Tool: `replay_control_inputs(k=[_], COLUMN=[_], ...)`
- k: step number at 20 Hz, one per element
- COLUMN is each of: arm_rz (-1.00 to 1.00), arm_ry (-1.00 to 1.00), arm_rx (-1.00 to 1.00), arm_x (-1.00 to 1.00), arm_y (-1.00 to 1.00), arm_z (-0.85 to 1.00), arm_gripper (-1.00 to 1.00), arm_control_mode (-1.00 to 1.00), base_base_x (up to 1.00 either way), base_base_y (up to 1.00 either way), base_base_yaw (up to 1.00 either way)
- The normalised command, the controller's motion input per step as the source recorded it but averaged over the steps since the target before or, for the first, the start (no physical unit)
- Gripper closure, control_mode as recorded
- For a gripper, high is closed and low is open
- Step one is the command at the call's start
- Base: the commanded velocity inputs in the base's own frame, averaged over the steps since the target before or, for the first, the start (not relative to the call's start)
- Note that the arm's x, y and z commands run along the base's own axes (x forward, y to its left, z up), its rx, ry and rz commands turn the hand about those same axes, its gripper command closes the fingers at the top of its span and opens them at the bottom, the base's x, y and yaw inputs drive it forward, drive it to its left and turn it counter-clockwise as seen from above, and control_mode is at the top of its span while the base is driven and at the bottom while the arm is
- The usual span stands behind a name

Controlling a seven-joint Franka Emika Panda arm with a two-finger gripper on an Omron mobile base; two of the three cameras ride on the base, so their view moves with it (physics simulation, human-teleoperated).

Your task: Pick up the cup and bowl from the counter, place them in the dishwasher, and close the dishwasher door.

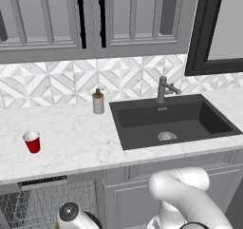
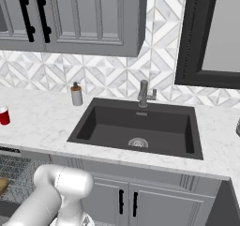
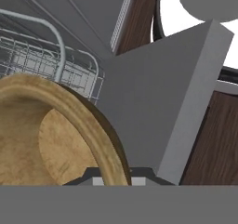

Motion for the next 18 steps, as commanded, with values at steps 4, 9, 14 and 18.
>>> replay_control_inputs(k=[4, 9, 14, 18], arm_rz=[0.00, 0.00, 0.00, 0.00], arm_ry=[-0.08, -0.11, -0.06, -0.01], arm_rx=[0.03, 0.06, 0.05, 0.03], arm_x=[0.11, 0.17, 0.20, 0.25], arm_y=[-0.03, -0.04, -0.04, -0.07], arm_z=[-0.13, -0.25, -0.08, -0.02], arm_gripper=[1.00, 1.00, 1.00, 1.00], arm_control_mode=[-1.00, -1.00, -1.00, -1.00], base_base_x=[0.00, 0.00, 0.00, 0.00], base_base_y=[0.00, 0.00, 0.00, 0.00], base_base_yaw=[0.00, 0.00, 0.00, 0.00])
